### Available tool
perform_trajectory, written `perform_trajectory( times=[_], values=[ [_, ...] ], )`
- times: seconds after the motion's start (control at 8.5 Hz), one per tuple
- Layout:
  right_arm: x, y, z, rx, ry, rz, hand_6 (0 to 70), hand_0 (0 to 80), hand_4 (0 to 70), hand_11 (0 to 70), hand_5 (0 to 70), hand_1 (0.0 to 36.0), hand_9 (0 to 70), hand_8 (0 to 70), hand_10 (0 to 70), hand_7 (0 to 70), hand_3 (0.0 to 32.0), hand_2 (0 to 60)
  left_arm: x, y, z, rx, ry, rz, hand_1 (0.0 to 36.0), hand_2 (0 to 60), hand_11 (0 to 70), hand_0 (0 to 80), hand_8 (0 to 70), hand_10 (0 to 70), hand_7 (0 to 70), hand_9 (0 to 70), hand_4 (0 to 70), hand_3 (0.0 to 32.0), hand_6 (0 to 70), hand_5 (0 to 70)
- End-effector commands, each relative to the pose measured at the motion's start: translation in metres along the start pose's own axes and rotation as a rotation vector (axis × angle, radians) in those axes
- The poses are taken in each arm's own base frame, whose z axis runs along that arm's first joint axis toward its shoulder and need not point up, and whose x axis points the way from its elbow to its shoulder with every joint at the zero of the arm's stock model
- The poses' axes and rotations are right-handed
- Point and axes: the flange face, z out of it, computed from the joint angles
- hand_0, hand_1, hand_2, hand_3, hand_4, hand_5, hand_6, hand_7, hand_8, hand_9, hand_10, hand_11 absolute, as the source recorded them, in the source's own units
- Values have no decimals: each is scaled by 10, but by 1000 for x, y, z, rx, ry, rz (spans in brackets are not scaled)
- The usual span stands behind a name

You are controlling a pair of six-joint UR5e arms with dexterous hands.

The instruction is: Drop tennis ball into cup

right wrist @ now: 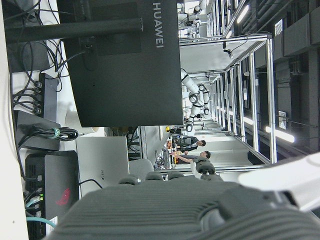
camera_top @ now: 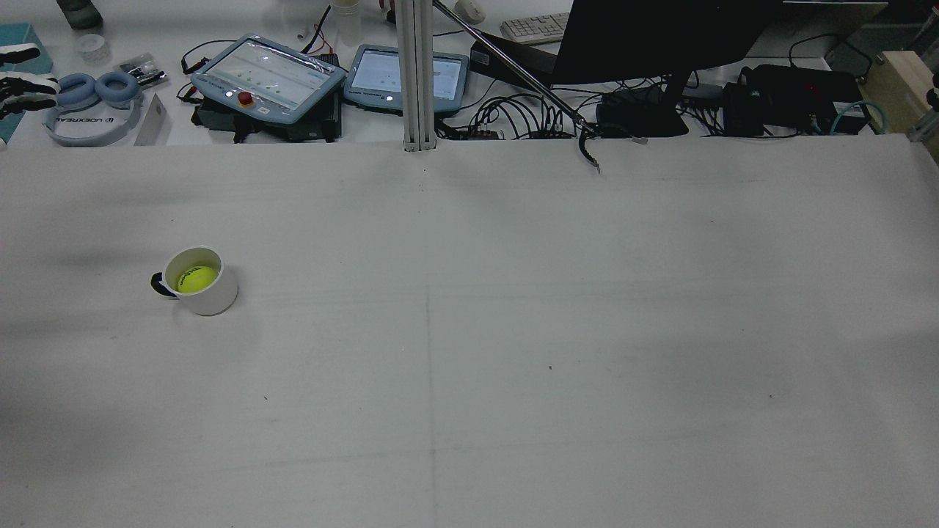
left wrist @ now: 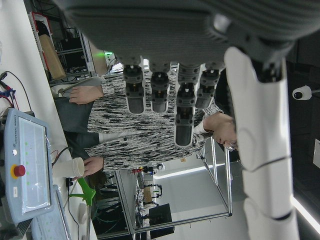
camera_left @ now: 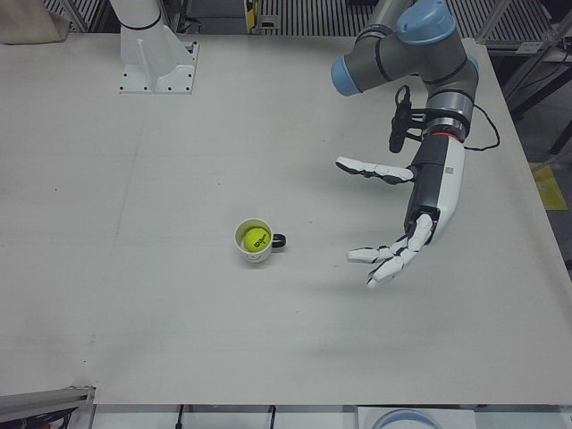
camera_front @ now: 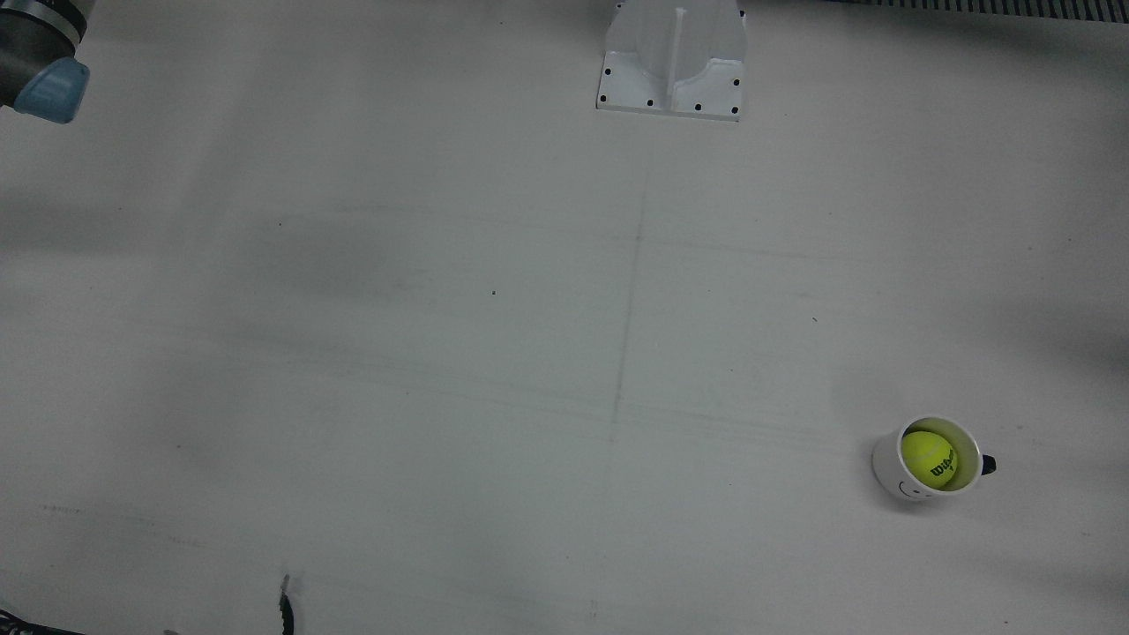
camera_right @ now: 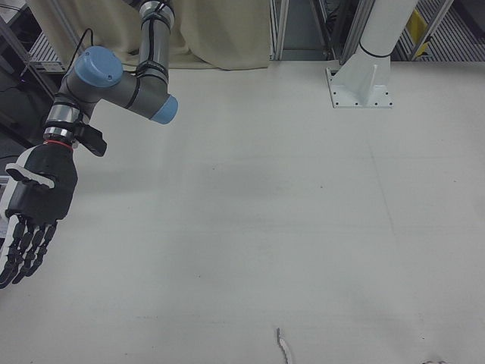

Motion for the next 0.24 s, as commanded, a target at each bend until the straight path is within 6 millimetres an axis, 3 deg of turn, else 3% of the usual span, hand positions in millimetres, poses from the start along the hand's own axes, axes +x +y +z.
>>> perform_trajectory(
  times=[0.0, 0.12],
  values=[
    [0, 0, 0, 1, 0, 0, 0, 0, 0, 0, 0, 0, 0, 0, 0, 0, 0, 0, 14, 7, -5, -3, 18, -12, 192, 0, 167, 601, 205, 102, 164, 116, 129, 0, 316, 146],
    [0, 0, 0, 1, 0, 0, 0, 0, 0, 0, 0, 0, 0, 0, 0, 0, 0, 0, 14, 3, -9, 8, 16, -26, 207, 0, 161, 603, 171, 97, 141, 103, 72, 0, 225, 132]
  ],
)
